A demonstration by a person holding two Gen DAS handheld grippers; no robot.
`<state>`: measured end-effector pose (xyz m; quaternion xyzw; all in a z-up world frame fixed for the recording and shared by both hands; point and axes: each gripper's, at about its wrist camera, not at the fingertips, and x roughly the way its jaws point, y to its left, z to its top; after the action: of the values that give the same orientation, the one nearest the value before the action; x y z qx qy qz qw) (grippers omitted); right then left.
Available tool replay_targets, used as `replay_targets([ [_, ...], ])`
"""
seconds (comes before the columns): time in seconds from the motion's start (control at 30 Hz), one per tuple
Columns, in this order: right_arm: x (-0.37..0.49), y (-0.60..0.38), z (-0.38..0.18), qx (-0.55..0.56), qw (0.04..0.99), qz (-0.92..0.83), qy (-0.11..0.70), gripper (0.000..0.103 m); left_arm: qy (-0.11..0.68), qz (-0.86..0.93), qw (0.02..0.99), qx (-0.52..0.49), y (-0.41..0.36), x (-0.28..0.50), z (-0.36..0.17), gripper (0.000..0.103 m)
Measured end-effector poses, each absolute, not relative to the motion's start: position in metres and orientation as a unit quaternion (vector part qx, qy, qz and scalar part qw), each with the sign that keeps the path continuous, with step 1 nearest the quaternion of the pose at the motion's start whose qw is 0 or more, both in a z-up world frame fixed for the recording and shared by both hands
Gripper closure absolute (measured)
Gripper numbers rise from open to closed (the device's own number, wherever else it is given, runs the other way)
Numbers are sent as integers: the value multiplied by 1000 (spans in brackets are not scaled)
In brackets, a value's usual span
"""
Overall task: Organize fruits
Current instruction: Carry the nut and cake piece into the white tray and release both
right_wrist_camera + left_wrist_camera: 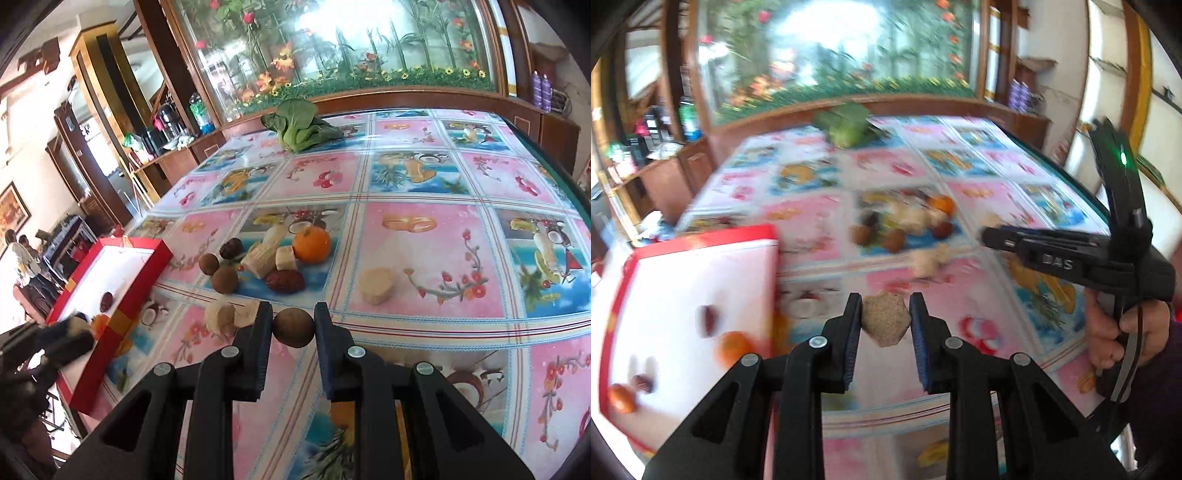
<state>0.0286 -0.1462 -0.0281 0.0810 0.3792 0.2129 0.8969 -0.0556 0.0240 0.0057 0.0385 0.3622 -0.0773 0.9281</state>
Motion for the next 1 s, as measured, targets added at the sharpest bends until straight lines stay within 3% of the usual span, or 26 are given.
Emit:
replay_targets([
  [0.57, -41, 19, 25, 9, 863, 374, 339, 82, 306, 101, 946, 26, 145, -98, 24, 75],
  [1.0, -69, 85, 2, -62, 832, 417, 360, 82, 314, 158, 936, 14, 194, -103, 3, 75],
])
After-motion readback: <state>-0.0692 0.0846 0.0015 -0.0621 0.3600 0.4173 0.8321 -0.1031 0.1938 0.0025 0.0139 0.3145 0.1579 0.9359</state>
